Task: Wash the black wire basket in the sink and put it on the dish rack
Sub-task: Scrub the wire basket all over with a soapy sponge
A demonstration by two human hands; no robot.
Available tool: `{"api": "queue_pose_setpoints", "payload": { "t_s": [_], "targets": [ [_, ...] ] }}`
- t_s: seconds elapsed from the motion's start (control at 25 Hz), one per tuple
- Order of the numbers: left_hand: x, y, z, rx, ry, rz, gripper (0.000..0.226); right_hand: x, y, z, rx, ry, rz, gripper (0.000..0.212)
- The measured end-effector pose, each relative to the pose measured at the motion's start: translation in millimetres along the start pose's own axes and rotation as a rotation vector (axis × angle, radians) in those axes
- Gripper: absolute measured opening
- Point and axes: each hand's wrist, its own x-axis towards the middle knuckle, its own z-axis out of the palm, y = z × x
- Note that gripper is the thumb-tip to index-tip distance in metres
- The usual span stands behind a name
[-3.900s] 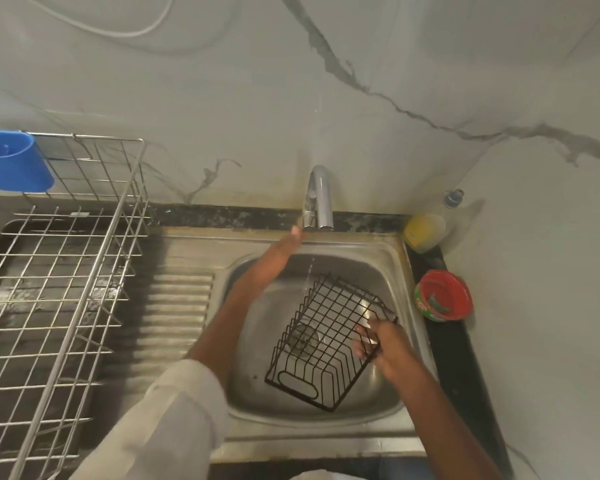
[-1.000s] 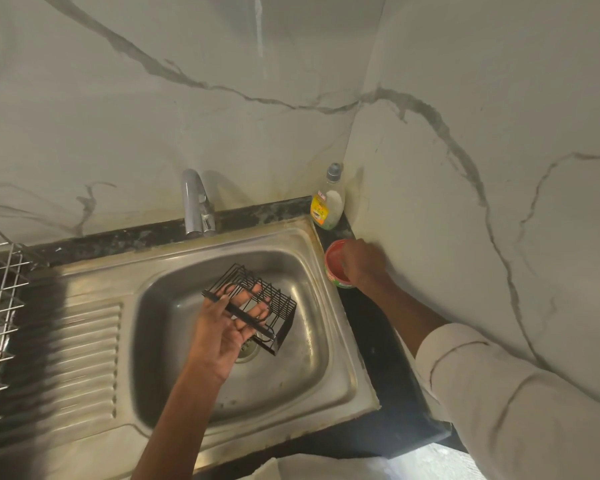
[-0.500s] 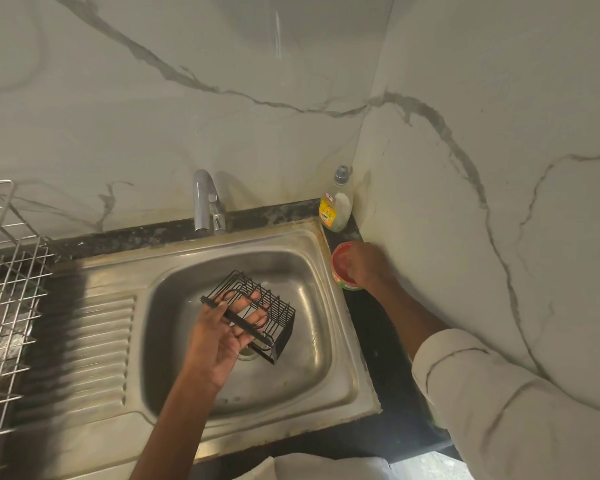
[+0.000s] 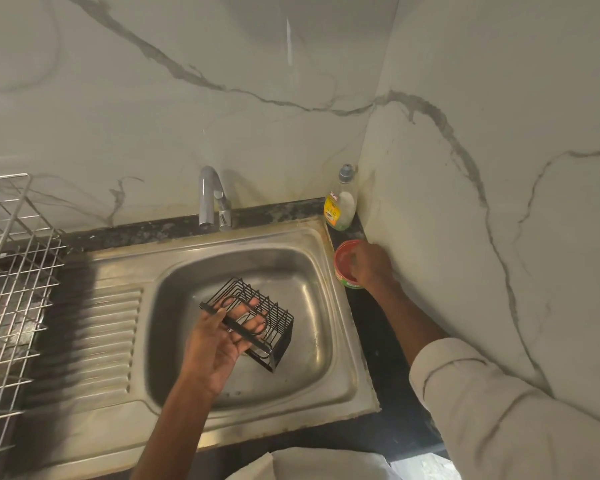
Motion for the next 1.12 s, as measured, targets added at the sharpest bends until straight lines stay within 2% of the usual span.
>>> {"api": "queue_pose_setpoints", "payload": {
  "t_s": [0.12, 0.2, 0.36, 0.44, 0.6, 0.72, 0.8, 0.88, 0.96, 1.0, 1.08, 1.12],
  "targets": [
    [-4, -2, -2, 0.010, 0.006, 0.000, 0.022, -2, 1, 2, 0.009, -0.003, 0.032, 0.051],
    [-7, -3, -2, 0.014, 0.002, 0.009, 0.022, -2, 1, 3, 0.031, 0.050, 0.036, 0.050],
    [-9, -1, -4, 0.034, -0.005, 0.038, 0.032, -2, -1, 8, 0.047, 0.030, -0.055, 0.047],
    [-13, 1, -3, 0.057, -0.012, 0.040, 0.042, -2, -3, 8, 0.075, 0.064, -0.034, 0.045],
    [-14, 1, -3, 0.019, 0.018, 0.026, 0.041, -1, -4, 8, 0.079, 0.058, -0.095, 0.032],
    [-7, 4, -7, -0.019, 0.047, 0.012, 0.039, -3, -2, 11, 0.023, 0.105, -0.080, 0.038],
    [-2, 11, -11, -0.027, 0.040, -0.005, 0.041, -6, -7, 5, -0.022, 0.069, -0.110, 0.035],
    [2, 17, -10, -0.041, -0.003, -0.050, 0.048, -11, -10, -10, 0.011, 0.078, -0.045, 0.026],
    [7, 24, -13, -0.050, -0.047, -0.105, 0.064, -25, -18, -25, 0.120, 0.212, 0.081, 0.023],
    [11, 27, -15, -0.059, -0.069, -0.135, 0.072, -35, -23, -31, 0.251, 0.264, 0.145, 0.020],
    [20, 31, -21, -0.103, -0.128, -0.176, 0.086, -69, -49, -41, 0.670, 0.269, 0.240, 0.014],
    [24, 34, -24, -0.138, -0.168, -0.194, 0.093, -89, -65, -44, 0.943, 0.194, 0.229, 0.013]
  ]
}}
